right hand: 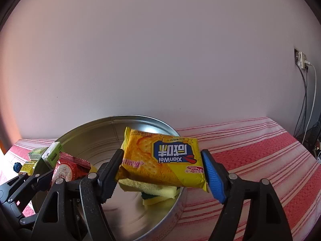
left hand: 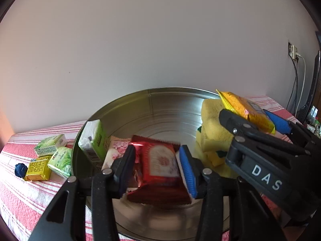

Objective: Organize objects

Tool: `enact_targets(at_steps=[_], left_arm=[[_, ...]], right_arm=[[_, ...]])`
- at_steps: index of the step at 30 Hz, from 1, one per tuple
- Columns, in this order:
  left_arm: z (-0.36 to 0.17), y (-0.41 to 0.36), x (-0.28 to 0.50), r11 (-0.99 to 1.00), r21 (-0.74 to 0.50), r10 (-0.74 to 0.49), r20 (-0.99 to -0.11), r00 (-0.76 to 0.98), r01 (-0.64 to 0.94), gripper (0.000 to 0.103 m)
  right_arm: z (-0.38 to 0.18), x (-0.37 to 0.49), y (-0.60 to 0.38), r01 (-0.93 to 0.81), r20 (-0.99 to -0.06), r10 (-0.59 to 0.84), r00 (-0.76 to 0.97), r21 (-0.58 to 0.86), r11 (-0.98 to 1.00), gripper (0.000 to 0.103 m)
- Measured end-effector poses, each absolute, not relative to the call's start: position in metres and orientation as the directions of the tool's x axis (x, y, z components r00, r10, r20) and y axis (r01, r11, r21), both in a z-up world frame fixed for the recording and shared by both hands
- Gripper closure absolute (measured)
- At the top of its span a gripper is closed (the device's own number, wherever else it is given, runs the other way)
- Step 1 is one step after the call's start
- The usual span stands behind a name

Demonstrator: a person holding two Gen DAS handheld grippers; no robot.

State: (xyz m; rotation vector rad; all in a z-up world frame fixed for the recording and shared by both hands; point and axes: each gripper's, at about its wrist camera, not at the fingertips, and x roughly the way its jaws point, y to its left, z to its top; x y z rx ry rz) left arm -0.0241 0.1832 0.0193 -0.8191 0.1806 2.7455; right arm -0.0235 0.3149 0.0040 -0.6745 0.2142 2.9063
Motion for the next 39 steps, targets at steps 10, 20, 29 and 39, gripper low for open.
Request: enact_targets(at_steps=[10,20,29,39], left_arm=[[0.038,0.17,0.001,-0.966,0.084,0.185,-0.443,-0.877,-0.246,0.001],[0.035,0.154,0.002,-0.976,0.062,0.16,-0.45,-0.878,-0.209,0.001],[0.032,0.139,0.0,-0.983,0.059,0.13,-0.447,-0.885,-0.174,0.001],[0.031,0.103,-0.001,-0.993,0.009,0.104,-0.451,-0.886,-0.122,0.001]], right_arm=[[0.016,0.001,0.33,-0.2,-0.349,0.118,-0.93,0.209,-0.957,0.021],[0.016,0.008,0.335,-0.258,-0.328,0.169,-0.929,0.253,-0.932,0.015],[0.023,0.026,0.326,-0.27,-0.273,0.197,-0.942,0.266,-0.925,0.015],[0.048,0.085,0.366,-0.512,-0.136,0.501,-0.855,0.371,-0.774,0.015]])
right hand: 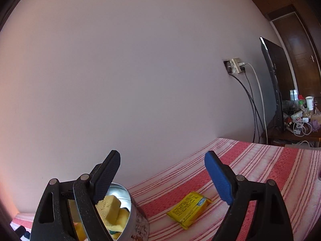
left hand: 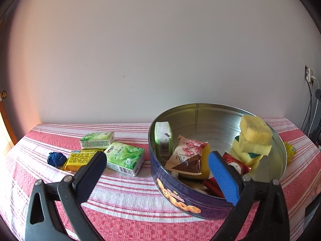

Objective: Organize objects

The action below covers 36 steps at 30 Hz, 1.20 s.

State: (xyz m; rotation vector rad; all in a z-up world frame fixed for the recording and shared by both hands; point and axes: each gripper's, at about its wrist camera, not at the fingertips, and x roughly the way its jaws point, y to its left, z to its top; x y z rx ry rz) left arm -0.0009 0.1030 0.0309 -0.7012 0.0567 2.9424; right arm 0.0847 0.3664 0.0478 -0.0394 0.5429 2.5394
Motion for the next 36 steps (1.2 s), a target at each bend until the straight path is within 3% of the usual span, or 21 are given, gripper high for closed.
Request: enact_targets(at_steps=[4,9,17,24,26,28,32,36], left_arm=[[0.03,0.102,0.002,-0.992,0.041,0.088,-0.435,-0.896,-0.118,0.001],[0.03,0.097,-0.002,-0.993,0.019,0.094,-0.445,-0.891,-0.114,0.001],[0.031,0.092,-0.004,-0.995,-0.008,0.092,-0.461,-0.883,-0.1,0.001],[0.031,0.092,-0.004,-0.996,-0.012,0.086,-0.466,-0.881,-0.091,0.001],[0.032,0.09,-0.004,-0.996,-0.01,0.08,-0.46,-0.884,-0.085,0.001],[0.032,0.088,-0.005,-0.997,-0.018,0.077,-0.462,-0.884,-0.078,0.001],[0.03,0.085,-0.008,-0.997,-0.024,0.072,-0.473,-0.878,-0.069,0.001],[0.032,0.081,-0.009,-0.998,-0.032,0.069,-0.465,-0.882,-0.062,0.001]], right_arm=[[0.036,0.079,0.401,-0.607,-0.287,0.535,-0.795,0.389,-0.693,0.015],[0.008,0.044,0.415,-0.623,-0.545,0.392,-0.741,0.339,-0.705,0.015],[-0.03,-0.004,0.403,-0.617,-0.743,0.292,-0.603,0.201,-0.761,0.015],[-0.033,-0.019,0.391,-0.602,-0.778,0.343,-0.527,0.057,-0.797,0.015],[-0.031,-0.019,0.384,-0.598,-0.779,0.362,-0.512,0.02,-0.802,0.022],[-0.029,-0.017,0.38,-0.589,-0.775,0.37,-0.512,0.003,-0.808,0.038],[-0.023,-0.004,0.379,-0.609,-0.768,0.362,-0.528,0.045,-0.792,0.044],[-0.009,0.021,0.397,-0.657,-0.727,0.342,-0.596,0.196,-0.728,0.048]])
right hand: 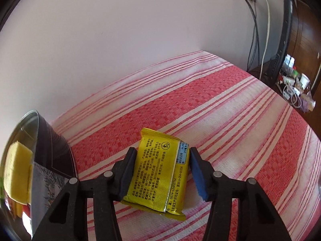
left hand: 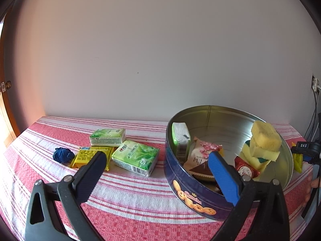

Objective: Organize objects

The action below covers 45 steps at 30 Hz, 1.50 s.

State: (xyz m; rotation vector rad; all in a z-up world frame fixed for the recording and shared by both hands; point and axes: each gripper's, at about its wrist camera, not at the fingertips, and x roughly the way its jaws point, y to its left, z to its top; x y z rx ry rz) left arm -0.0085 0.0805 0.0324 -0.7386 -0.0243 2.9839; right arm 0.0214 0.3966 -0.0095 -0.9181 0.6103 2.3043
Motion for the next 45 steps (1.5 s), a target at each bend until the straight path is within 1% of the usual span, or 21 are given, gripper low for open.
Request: enact_targets(at_steps=[2,4,8,10,12,15,18,19,20,21,22,23,24,26,28,29,31,33,35,39,45], left_arm=[[0.032,0.078,-0.01,-0.998,-0.035,0.064,-0.467,-0.882,-0.054,0.001],[0.032,0.077,-0.011,-0.998,-0.039,0.058,-0.471,-0.88,-0.045,0.001],[0.032,0.074,-0.012,-0.998,-0.044,0.051,-0.47,-0.881,-0.035,0.001],[0.033,0.073,-0.012,-0.999,-0.045,0.048,-0.468,-0.882,-0.03,0.001],[0.034,0.072,-0.012,-0.999,-0.046,0.045,-0.467,-0.883,-0.026,0.001],[0.033,0.07,-0.014,-0.999,-0.05,0.041,-0.473,-0.88,-0.019,0.001],[0.033,0.069,-0.015,-0.999,-0.048,0.035,-0.476,-0.879,-0.014,0.001],[0.033,0.068,-0.015,-0.999,-0.048,0.035,-0.477,-0.878,-0.014,0.001],[0.033,0.068,-0.015,-0.999,-0.049,0.036,-0.476,-0.879,-0.014,0.001],[0.034,0.067,-0.015,-0.999,-0.051,0.037,-0.475,-0.879,-0.015,0.001],[0.035,0.066,-0.015,-0.998,-0.054,0.038,-0.473,-0.88,-0.014,0.001],[0.035,0.065,-0.015,-0.998,-0.055,0.039,-0.472,-0.881,-0.015,0.001],[0.035,0.064,-0.016,-0.998,-0.054,0.039,-0.472,-0.881,-0.015,0.001],[0.035,0.064,-0.017,-0.999,-0.047,0.029,-0.471,-0.882,-0.008,0.001],[0.034,0.064,-0.018,-0.999,-0.033,0.015,-0.471,-0.882,0.001,0.001],[0.033,0.063,-0.019,-1.0,-0.028,0.009,-0.472,-0.882,0.004,0.001],[0.033,0.062,-0.02,-1.0,-0.024,0.001,-0.474,-0.88,0.011,0.001],[0.033,0.06,-0.02,-1.0,-0.024,-0.003,-0.475,-0.88,0.017,0.001],[0.034,0.058,-0.02,-1.0,-0.024,-0.006,-0.475,-0.88,0.019,0.001],[0.033,0.055,-0.02,-1.0,-0.015,-0.015,-0.474,-0.88,0.025,0.001],[0.033,0.034,-0.02,-0.999,-0.022,-0.023,-0.473,-0.881,0.039,0.001]], right_arm=[[0.002,0.032,0.398,-0.665,-0.687,0.367,-0.627,0.227,-0.712,0.048],[0.012,0.039,0.401,-0.632,-0.632,0.346,-0.693,0.303,-0.713,0.049],[0.033,0.038,0.372,-0.476,-0.516,0.23,-0.825,0.415,-0.776,0.049],[0.042,0.033,0.348,-0.382,-0.476,0.152,-0.866,0.436,-0.815,0.049],[0.05,0.029,0.323,-0.31,-0.435,0.112,-0.894,0.417,-0.854,0.049],[0.057,0.023,0.291,-0.182,-0.396,0.011,-0.918,0.398,-0.899,0.05],[0.049,0.006,0.263,-0.039,-0.412,-0.15,-0.899,0.417,-0.908,0.049],[0.045,0.0,0.254,-0.014,-0.422,-0.171,-0.89,0.401,-0.916,0.048],[0.042,-0.004,0.245,-0.008,-0.431,-0.163,-0.887,0.368,-0.93,0.048],[0.04,-0.006,0.237,-0.012,-0.439,-0.137,-0.888,0.32,-0.947,0.042],[0.041,-0.007,0.231,-0.022,-0.444,-0.104,-0.89,0.269,-0.963,0.031],[0.042,-0.007,0.227,-0.032,-0.436,-0.072,-0.897,0.226,-0.974,0.026],[0.043,-0.005,0.231,-0.048,-0.411,-0.037,-0.911,0.194,-0.98,0.022],[0.049,0.008,0.235,-0.101,-0.331,0.039,-0.943,0.174,-0.98,0.021],[0.048,0.022,0.245,-0.155,-0.264,0.101,-0.959,0.196,-0.968,0.011],[0.045,0.026,0.248,-0.185,-0.25,0.13,-0.959,0.21,-0.96,0.006],[0.038,0.028,0.248,-0.213,-0.25,0.157,-0.955,0.215,-0.953,0.006],[0.034,0.025,0.242,-0.223,-0.258,0.176,-0.95,0.167,-0.96,0.006],[0.03,0.028,0.232,-0.228,-0.24,0.195,-0.951,0.119,-0.966,0.006],[0.03,0.036,0.214,-0.201,-0.201,0.18,-0.963,0.093,-0.975,0.006],[0.026,0.038,0.185,-0.167,-0.206,0.145,-0.968,0.09,-0.982,0.006]])
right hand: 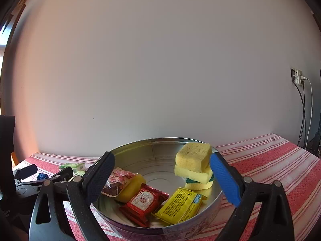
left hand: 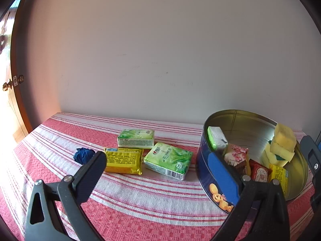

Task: Organize objects
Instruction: 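Lower the yellow packet into the tin and open the right gripper, then grasp the blue sock ball with the left gripper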

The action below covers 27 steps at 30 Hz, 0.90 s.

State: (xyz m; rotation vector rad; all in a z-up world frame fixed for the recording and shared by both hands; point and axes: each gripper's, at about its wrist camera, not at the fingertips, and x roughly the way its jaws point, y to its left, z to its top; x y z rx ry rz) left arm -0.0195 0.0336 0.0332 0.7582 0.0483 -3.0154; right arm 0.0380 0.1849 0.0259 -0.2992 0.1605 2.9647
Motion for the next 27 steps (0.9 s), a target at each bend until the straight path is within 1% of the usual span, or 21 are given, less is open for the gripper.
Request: enact_targets(at_steps=[3,7,10,14,21,24,27], left_arm=[[0.032,0.018,-0.022,-0.998,-0.012,-0.041,-0.477,-0.878,0.054,0.001],[0.032,-0.005,-0.025,-0.997,0.018,-0.078,-0.468,-0.88,0.078,0.001],[0.032,-0.026,-0.027,-0.993,0.045,-0.117,-0.458,-0.881,0.109,0.001],[0.029,-0.059,-0.033,-0.984,0.043,-0.172,-0.466,-0.868,0.171,0.001],[0.019,-0.089,-0.052,-0.977,0.059,-0.203,-0.536,-0.819,0.203,0.001],[0.015,-0.098,-0.061,-0.98,0.059,-0.188,-0.574,-0.797,0.189,0.001],[0.014,-0.101,-0.069,-0.979,0.089,-0.2,-0.583,-0.788,0.183,0.001]], right_arm=[[0.028,0.045,0.17,-0.143,-0.209,0.122,-0.97,0.086,-0.986,0.006],[0.024,0.034,0.144,-0.113,-0.239,0.097,-0.966,0.055,-0.992,0.006],[0.021,0.024,0.13,-0.09,-0.272,0.068,-0.96,0.068,-0.994,0.006],[0.021,0.021,0.107,-0.06,-0.277,0.048,-0.96,0.035,-0.998,0.006],[0.014,0.002,0.072,0.009,-0.37,-0.031,-0.928,0.059,-0.998,0.006],[0.01,-0.005,0.058,0.048,-0.416,-0.077,-0.906,0.081,-0.996,0.006],[0.006,-0.014,0.043,0.09,-0.458,-0.119,-0.881,0.085,-0.992,0.006]])
